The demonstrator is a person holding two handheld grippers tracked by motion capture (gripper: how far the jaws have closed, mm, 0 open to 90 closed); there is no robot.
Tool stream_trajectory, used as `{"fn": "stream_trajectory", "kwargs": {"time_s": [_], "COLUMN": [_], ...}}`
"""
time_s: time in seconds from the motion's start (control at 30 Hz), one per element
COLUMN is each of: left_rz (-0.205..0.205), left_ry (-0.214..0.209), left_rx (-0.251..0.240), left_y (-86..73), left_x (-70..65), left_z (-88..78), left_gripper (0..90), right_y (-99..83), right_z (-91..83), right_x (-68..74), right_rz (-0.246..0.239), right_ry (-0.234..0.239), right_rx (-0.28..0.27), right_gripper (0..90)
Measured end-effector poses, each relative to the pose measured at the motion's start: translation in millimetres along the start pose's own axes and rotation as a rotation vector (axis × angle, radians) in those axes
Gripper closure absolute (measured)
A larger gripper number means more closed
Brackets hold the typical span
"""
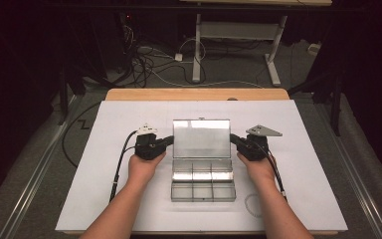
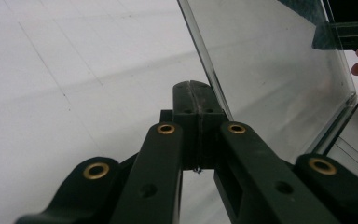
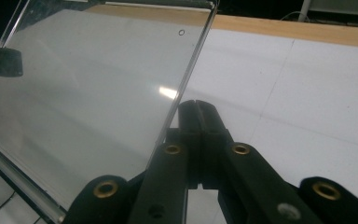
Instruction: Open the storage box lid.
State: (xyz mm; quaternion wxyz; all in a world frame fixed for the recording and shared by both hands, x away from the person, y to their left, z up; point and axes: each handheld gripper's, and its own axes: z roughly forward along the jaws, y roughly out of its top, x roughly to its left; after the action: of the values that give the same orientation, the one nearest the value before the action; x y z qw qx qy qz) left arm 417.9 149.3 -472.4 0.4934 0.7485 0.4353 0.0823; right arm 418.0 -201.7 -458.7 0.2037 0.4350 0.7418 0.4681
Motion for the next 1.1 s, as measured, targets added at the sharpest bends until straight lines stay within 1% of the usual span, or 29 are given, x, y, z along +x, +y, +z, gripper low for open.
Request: {"fn": "stream_trajectory", "kwargs": {"time_s": [0.13, 0.2, 0.27, 0.47, 0.57, 0.67, 0.77, 0.83, 0.9, 0.97, 1.07, 1.1], "left_rz": [-0.016, -0.034, -0.037, -0.04, -0.042, -0.045, -0.051, -0.046, -0.044, -0.044, -0.021, -0.012], "left_ry": [0.002, 0.0, 0.003, 0.014, 0.025, 0.043, 0.051, 0.052, 0.056, 0.058, 0.063, 0.063], "left_rx": [0.018, 0.026, 0.036, 0.068, 0.083, 0.107, 0.123, 0.128, 0.13, 0.133, 0.142, 0.138], "left_y": [-2.4, -3.2, -4.2, -6.1, -6.2, -6.7, -6.9, -6.5, -6.0, -6.1, -6.7, -7.4], "left_x": [3.3, 4.7, 5.4, 4.0, 4.4, 6.1, 7.9, 7.2, 6.6, 6.2, 4.5, 3.2], "left_z": [5.5, 8.2, 10.6, 16.4, 16.3, 15.7, 14.5, 13.7, 12.4, 11.0, 6.7, 4.3], "left_gripper": [88.2, 88.1, 88.2, 88.2, 88.2, 88.2, 88.2, 88.2, 88.2, 88.1, 88.1, 88.1], "right_y": [-2.8, -4.6, -6.5, -10.3, -11.7, -13.1, -13.8, -14.3, -14.6, -14.5, -14.5, -14.8], "right_z": [5.5, 8.4, 11.2, 18.5, 20.2, 21.4, 21.9, 22.6, 21.3, 19.7, 14.7, 12.1], "right_x": [-1.9, -3.7, -4.8, -2.8, -2.8, -3.4, -5.1, -6.0, -6.4, -5.8, -5.0, -5.3], "right_rz": [0.008, 0.016, 0.021, 0.017, 0.016, 0.015, 0.024, 0.032, 0.038, 0.023, 0.015, 0.012], "right_ry": [-0.002, 0.003, 0.005, 0.007, 0.005, -0.001, -0.003, -0.003, -0.009, -0.016, -0.026, -0.026], "right_rx": [0.026, 0.045, 0.062, 0.097, 0.11, 0.134, 0.161, 0.182, 0.186, 0.193, 0.193, 0.192], "right_gripper": [90.0, 90.0, 90.0, 90.0, 90.0, 90.0, 90.0, 90.0, 90.0, 90.0, 90.0, 90.0]}}
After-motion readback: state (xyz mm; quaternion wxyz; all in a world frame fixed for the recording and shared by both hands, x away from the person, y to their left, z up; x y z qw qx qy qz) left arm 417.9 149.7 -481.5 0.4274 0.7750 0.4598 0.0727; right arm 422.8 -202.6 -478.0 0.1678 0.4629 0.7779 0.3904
